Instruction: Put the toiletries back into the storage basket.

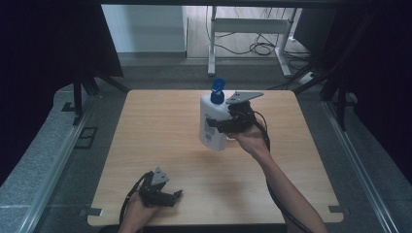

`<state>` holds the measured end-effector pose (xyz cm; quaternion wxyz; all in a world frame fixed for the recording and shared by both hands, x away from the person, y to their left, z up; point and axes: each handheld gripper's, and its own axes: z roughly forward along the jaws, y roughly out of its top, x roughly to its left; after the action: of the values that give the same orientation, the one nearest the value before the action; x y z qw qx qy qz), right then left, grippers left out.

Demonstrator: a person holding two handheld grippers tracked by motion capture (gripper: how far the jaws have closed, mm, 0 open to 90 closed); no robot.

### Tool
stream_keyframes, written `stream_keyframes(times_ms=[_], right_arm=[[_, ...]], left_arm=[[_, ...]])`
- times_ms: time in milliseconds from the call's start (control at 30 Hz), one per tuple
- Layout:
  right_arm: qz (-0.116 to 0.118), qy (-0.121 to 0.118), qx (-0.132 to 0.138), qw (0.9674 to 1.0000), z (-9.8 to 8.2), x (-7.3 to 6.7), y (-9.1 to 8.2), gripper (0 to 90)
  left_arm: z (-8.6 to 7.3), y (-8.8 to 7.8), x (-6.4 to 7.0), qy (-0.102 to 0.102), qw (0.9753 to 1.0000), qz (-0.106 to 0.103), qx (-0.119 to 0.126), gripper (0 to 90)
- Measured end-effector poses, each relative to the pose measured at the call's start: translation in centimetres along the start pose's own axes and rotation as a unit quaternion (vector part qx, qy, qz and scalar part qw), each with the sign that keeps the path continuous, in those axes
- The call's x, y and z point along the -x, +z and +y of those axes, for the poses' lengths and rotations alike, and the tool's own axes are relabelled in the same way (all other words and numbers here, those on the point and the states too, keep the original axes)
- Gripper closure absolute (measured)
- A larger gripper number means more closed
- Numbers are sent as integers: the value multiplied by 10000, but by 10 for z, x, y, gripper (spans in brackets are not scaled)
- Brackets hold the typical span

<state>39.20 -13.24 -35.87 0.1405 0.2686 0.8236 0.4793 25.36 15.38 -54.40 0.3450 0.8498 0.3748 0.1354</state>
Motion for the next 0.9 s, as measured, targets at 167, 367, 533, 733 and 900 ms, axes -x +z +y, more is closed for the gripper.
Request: stream_keyframes(times_ms=[167,367,533,733,900], right_arm=[[28,34,53,10000,6,6,-3,374],[12,62,107,9999,12,14,-6,375],[-32,48,168,9998,18,21,-9,375],[-140,20,233,9996,25,29,-15,375],[-225,28,297,9993,28,38,-20,375]], left_arm=[[0,0,0,-3,10000,1,15,114],[0,0,0,-5,10000,-1,19,114],[0,0,0,16,10000,-1,-1,114],[0,0,0,14,10000,-5,3,114],[0,0,0,14,10000,-2,5,114]])
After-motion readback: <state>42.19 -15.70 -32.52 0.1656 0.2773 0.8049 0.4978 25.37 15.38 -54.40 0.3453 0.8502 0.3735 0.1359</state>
